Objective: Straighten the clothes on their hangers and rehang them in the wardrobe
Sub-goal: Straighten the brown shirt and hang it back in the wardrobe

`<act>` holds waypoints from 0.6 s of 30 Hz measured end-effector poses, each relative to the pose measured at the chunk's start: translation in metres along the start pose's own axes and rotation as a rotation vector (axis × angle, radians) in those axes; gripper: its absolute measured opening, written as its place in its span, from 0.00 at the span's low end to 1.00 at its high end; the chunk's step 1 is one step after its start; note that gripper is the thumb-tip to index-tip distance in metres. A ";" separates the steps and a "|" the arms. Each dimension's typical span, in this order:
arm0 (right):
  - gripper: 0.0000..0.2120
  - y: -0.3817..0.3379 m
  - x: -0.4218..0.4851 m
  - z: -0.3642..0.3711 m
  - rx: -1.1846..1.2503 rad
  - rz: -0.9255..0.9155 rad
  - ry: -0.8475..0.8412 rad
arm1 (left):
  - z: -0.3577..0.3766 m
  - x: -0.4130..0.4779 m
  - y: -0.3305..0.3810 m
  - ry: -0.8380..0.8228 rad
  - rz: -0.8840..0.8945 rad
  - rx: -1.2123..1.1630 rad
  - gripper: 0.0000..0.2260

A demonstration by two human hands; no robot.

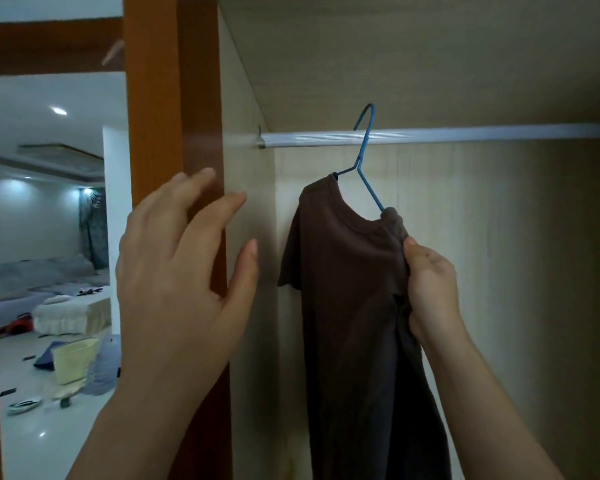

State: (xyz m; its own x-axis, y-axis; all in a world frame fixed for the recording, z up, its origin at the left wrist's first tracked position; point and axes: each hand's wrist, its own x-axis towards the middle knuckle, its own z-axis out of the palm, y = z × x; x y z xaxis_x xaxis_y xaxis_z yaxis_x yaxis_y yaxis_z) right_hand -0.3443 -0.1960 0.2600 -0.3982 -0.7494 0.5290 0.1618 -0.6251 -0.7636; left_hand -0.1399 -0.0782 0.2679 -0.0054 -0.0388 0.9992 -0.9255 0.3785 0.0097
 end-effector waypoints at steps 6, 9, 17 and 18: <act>0.14 -0.006 0.017 0.049 -0.038 -0.045 -0.080 | 0.014 -0.004 -0.013 0.059 -0.079 0.086 0.24; 0.17 -0.006 0.025 0.071 -0.067 -0.028 -0.116 | 0.017 -0.005 -0.016 0.084 -0.133 0.066 0.30; 0.22 0.009 0.043 0.111 -0.134 0.009 -0.108 | 0.012 -0.008 -0.019 0.136 -0.432 -0.171 0.31; 0.22 0.011 0.042 0.113 -0.143 0.005 -0.114 | 0.012 -0.007 -0.019 0.132 -0.421 -0.163 0.31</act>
State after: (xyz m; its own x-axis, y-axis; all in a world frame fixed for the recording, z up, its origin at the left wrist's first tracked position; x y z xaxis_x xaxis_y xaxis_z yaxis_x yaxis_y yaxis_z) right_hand -0.2568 -0.2595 0.3155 -0.2913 -0.7772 0.5577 0.0306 -0.5902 -0.8066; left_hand -0.1265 -0.0963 0.2598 0.4160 -0.1064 0.9031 -0.7650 0.4961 0.4108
